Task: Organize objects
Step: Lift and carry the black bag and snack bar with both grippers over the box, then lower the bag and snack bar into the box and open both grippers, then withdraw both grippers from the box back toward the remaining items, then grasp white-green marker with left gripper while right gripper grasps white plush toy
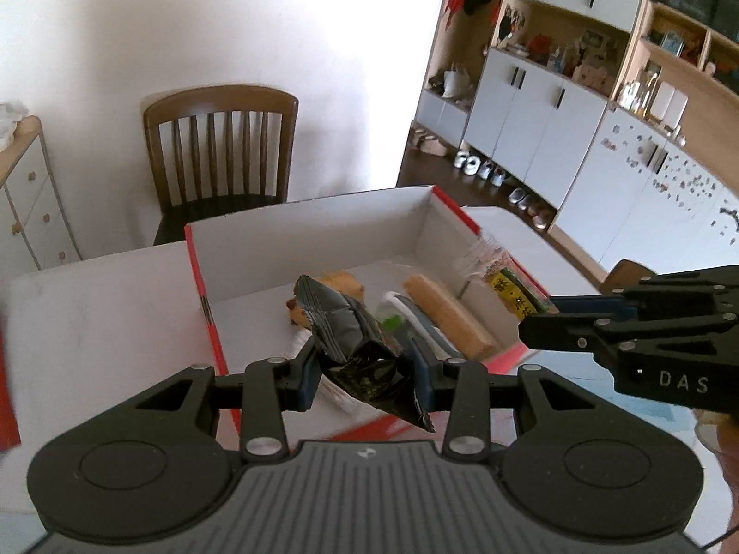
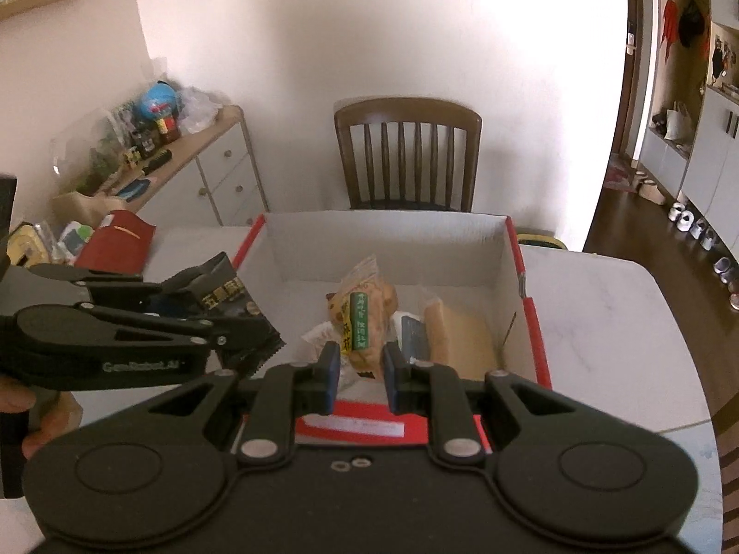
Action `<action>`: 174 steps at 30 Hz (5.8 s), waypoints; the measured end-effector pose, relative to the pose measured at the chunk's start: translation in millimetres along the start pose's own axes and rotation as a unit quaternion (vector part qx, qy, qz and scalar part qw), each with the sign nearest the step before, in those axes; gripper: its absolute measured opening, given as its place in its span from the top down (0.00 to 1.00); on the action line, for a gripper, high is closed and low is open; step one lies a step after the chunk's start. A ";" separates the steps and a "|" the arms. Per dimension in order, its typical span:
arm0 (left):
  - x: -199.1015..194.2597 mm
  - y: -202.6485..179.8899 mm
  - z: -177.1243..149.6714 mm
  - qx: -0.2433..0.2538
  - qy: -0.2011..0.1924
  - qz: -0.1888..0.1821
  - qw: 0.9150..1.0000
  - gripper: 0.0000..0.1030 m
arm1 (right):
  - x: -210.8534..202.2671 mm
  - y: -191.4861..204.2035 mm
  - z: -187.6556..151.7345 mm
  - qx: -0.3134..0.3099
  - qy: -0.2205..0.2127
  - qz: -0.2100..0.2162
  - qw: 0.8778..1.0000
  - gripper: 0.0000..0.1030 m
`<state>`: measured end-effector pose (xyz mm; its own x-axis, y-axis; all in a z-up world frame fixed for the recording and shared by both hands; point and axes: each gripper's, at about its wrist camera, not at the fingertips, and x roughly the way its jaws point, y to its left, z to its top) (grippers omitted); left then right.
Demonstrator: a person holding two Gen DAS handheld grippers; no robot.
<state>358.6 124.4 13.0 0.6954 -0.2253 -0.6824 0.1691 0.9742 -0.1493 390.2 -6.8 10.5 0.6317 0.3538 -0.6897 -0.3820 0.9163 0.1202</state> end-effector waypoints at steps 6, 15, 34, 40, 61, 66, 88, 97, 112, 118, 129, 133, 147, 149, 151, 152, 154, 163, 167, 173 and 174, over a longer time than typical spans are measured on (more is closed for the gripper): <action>34.0 -0.6 14.6 0.022 0.024 0.008 0.999 0.62 | 29.2 -0.8 5.1 -0.003 0.022 -0.009 1.000 0.82; 76.6 3.9 19.4 0.053 0.069 0.013 0.996 0.62 | 66.2 -2.3 1.3 -0.004 0.064 -0.008 0.998 0.82; 137.3 9.9 16.1 0.083 0.140 0.038 0.986 0.61 | 102.8 -6.1 -10.7 0.011 0.108 -0.022 0.994 0.82; 142.6 11.3 15.8 0.078 0.152 0.040 0.984 0.61 | 102.9 -9.0 -10.5 0.031 0.117 -0.015 0.993 0.81; 91.1 4.5 27.4 0.046 0.084 0.045 0.994 0.36 | 50.3 -12.1 -5.8 0.031 0.073 0.016 0.997 0.63; 68.1 -3.4 25.8 0.044 0.068 0.044 0.996 0.36 | 32.4 -10.9 -6.9 0.028 0.061 0.019 0.998 0.63; -39.1 -67.7 -8.7 0.028 -0.011 0.011 0.999 0.36 | -62.1 -22.2 -48.2 -0.003 0.001 0.037 0.999 0.53; -75.3 -93.7 -34.8 0.012 -0.037 -0.010 0.999 0.25 | -102.9 -34.7 -81.8 0.000 -0.018 0.045 0.999 0.43; -89.5 -110.7 -108.0 -0.027 -0.017 -0.004 0.999 0.21 | -128.8 -54.4 -143.4 0.023 -0.014 0.030 0.999 0.19; -82.5 -114.8 -137.7 -0.032 0.005 -0.007 0.999 0.19 | -126.8 -55.0 -166.5 0.018 -0.005 0.017 1.000 0.14; -66.8 -120.0 -187.2 -0.049 0.031 -0.017 0.998 0.00 | -109.7 -59.2 -191.4 0.021 0.028 0.000 0.999 0.14; -59.3 -120.6 -198.5 -0.055 0.040 -0.013 0.998 0.00 | -100.0 -58.4 -195.2 0.014 0.041 0.001 0.999 0.14; -38.1 -139.0 -228.6 0.017 0.058 0.017 0.998 0.00 | -59.7 -49.8 -202.5 0.005 0.079 -0.007 0.997 0.14; -36.6 -137.1 -229.2 0.014 0.054 0.013 0.998 0.00 | -54.2 -47.8 -201.7 0.001 0.082 -0.007 0.997 0.14; -34.6 -136.5 -229.6 0.013 0.053 0.016 0.998 0.00 | -48.5 -45.9 -200.9 -0.003 0.086 -0.009 0.996 0.14; -33.0 -136.9 -230.1 0.016 0.052 0.018 0.998 0.00 | -45.5 -45.0 -200.5 -0.005 0.089 -0.009 0.996 0.14; -31.5 -137.9 -230.9 0.022 0.050 0.023 0.998 0.00 | -40.0 -43.1 -199.5 -0.006 0.094 -0.004 0.996 0.15; -29.7 -136.8 -234.8 0.025 0.052 0.024 0.998 0.00 | -17.9 -35.4 -193.0 -0.021 0.108 -0.004 0.994 0.18; -32.2 -136.8 -236.5 0.028 0.051 0.019 0.998 0.01 | -12.7 -30.2 -193.0 -0.026 0.112 0.001 0.993 0.20; -37.0 -141.7 -238.1 0.044 0.042 0.011 0.998 0.10 | -8.4 -25.4 -192.8 -0.031 0.117 0.004 0.993 0.22; -37.6 -142.1 -238.3 0.045 0.041 0.010 0.998 0.10 | -7.6 -25.1 -192.6 -0.030 0.118 0.004 0.993 0.23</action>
<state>142.0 -2.8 -110.6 0.6404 -0.2014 -0.7412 0.2206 0.9726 -0.0736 265.0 -68.6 -124.8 0.4551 0.3016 -0.8378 -0.4302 0.8983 0.0897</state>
